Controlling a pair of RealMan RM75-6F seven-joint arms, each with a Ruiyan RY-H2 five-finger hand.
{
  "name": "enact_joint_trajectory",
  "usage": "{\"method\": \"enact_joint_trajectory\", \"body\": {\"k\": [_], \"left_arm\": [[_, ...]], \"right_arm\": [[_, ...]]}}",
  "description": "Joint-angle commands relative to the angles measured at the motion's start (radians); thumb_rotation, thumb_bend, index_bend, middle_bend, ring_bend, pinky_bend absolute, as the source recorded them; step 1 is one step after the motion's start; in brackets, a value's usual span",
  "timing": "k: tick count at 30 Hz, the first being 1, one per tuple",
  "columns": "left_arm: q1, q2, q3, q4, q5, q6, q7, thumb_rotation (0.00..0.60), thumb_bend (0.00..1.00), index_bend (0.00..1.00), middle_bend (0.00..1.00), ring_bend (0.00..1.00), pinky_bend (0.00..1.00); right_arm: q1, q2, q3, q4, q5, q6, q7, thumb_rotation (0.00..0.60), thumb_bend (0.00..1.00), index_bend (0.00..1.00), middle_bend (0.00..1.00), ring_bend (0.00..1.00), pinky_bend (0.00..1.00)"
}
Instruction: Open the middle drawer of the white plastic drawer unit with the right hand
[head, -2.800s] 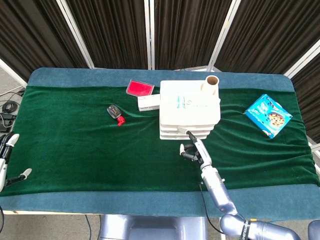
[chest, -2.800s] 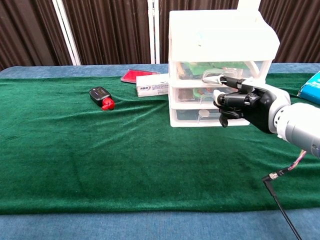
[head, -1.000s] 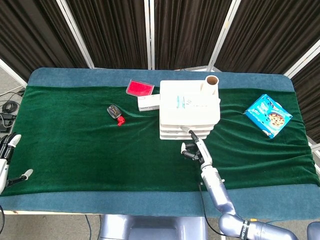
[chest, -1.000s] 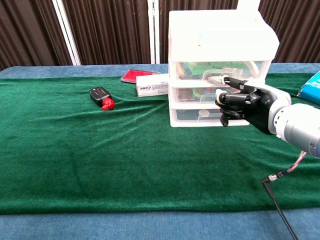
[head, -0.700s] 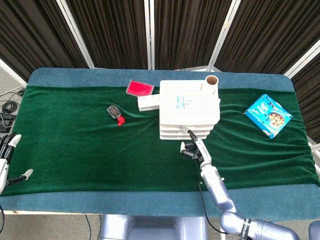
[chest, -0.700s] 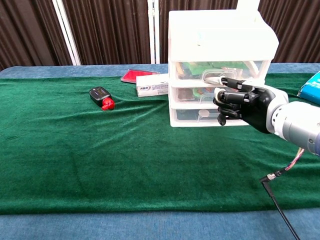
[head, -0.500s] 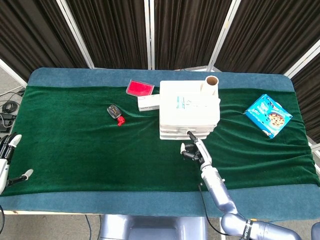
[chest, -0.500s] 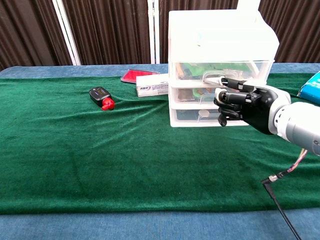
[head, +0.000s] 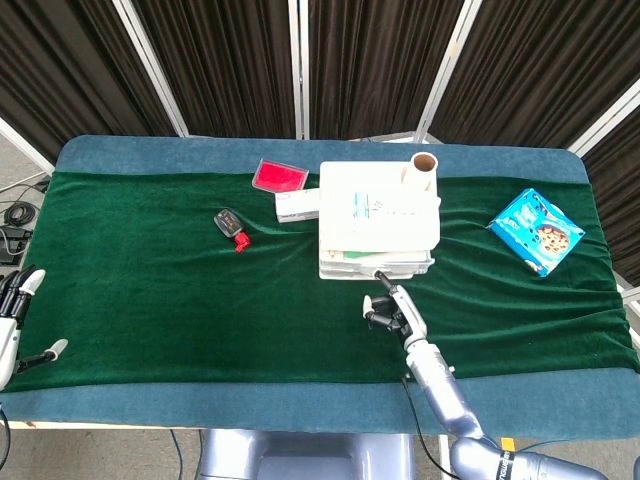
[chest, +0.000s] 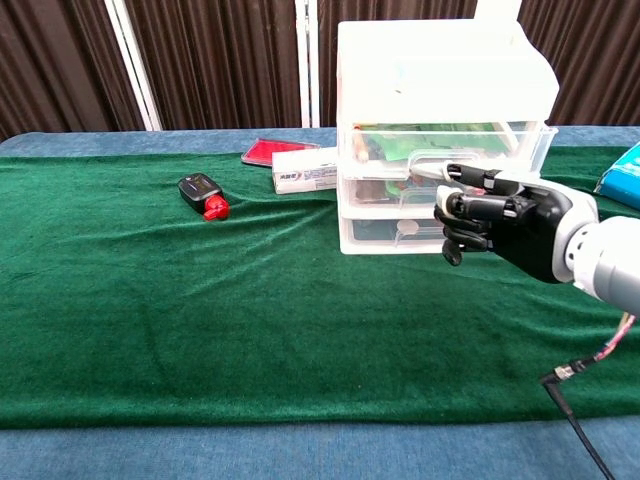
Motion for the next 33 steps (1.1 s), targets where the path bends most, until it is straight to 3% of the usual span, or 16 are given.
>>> {"method": "enact_joint_trajectory", "body": {"k": [1,18,22,28,33], "left_arm": [[0.0,-0.001,0.0,-0.001,0.001,0.002,0.003,0.6,0.16,0.0,0.0,0.0,0.0],[0.001,-0.001,0.001,-0.003,0.002,0.004,0.005,0.6,0.16,0.0,0.0,0.0,0.0],[0.001,-0.001,0.001,-0.003,0.002,0.003,0.004,0.6,0.16,0.0,0.0,0.0,0.0],[0.004,-0.001,0.002,-0.006,0.006,0.01,0.007,0.6,0.16,0.0,0.0,0.0,0.0],[0.005,-0.002,0.005,-0.007,0.011,0.014,0.012,0.6,0.16,0.0,0.0,0.0,0.0]], "right_arm": [[-0.014,0.016,-0.014,-0.012,-0.024,0.002,0.016,0.6,0.6,0.25,0.91,0.9,0.72],[-0.049,0.037,-0.056,-0.02,-0.096,0.049,0.045,0.6,0.6,0.23,0.91,0.9,0.72],[-0.095,0.026,-0.088,-0.046,-0.15,0.145,0.037,0.6,0.6,0.21,0.91,0.9,0.72],[-0.164,-0.004,-0.178,-0.06,-0.336,0.318,0.013,0.6,0.6,0.2,0.91,0.9,0.72],[-0.192,-0.005,-0.222,-0.062,-0.432,0.407,-0.026,0.6,0.6,0.2,0.91,0.9,0.72]]}}
